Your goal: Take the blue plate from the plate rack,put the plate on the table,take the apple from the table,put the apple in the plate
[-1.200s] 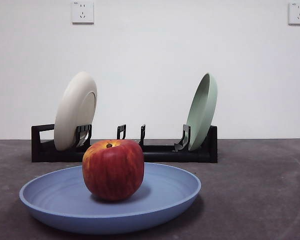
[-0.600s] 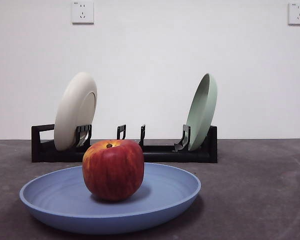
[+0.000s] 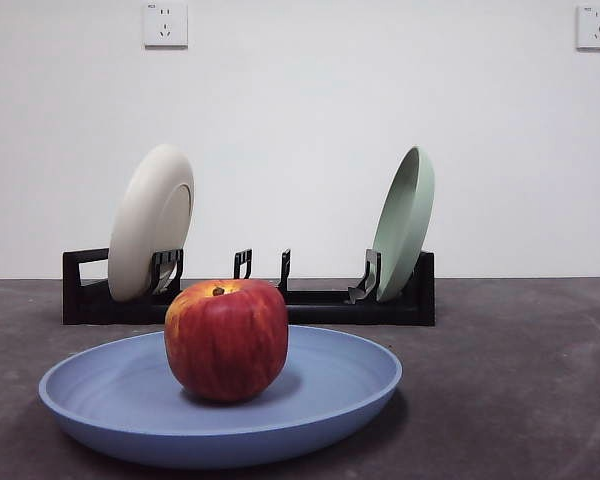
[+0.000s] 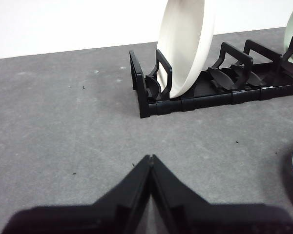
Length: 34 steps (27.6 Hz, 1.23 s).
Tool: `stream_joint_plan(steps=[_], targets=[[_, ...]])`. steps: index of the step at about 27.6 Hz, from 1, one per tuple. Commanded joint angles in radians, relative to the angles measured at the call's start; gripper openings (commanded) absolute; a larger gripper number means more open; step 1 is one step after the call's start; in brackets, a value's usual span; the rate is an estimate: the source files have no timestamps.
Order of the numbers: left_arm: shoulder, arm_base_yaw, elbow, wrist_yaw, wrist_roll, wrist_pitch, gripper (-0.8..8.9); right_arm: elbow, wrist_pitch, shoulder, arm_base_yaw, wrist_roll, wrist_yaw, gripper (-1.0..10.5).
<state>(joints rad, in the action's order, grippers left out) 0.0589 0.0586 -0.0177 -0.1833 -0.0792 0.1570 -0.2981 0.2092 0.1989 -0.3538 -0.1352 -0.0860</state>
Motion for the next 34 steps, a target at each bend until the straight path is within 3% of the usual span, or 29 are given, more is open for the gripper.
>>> stream_joint_plan(steps=[1, 3, 6, 15, 26, 34], targets=[[0.000, 0.001, 0.010, 0.000, -0.010, -0.002, -0.04, 0.152, -0.206, -0.029, 0.097, 0.064, 0.008, 0.0], [0.000, 0.001, 0.010, 0.000, -0.010, -0.002, -0.04, 0.218, -0.305, -0.050, 0.153, 0.112, 0.008, 0.0], [0.000, 0.001, 0.010, 0.000, -0.010, -0.002, -0.04, 0.275, -0.393, -0.078, 0.232, 0.126, 0.008, 0.0], [0.000, 0.001, 0.010, 0.000, -0.010, -0.002, -0.04, 0.281, -0.301, -0.142, 0.439, 0.124, 0.008, 0.0], [0.008, 0.001, 0.010, 0.000, -0.010, -0.002, -0.04, 0.283, -0.027, -0.192, 0.440, 0.091, 0.010, 0.0], [0.009, 0.001, 0.010, 0.000, -0.010, -0.002, -0.04, 0.283, -0.020, -0.192, 0.392, 0.112, 0.020, 0.0]])
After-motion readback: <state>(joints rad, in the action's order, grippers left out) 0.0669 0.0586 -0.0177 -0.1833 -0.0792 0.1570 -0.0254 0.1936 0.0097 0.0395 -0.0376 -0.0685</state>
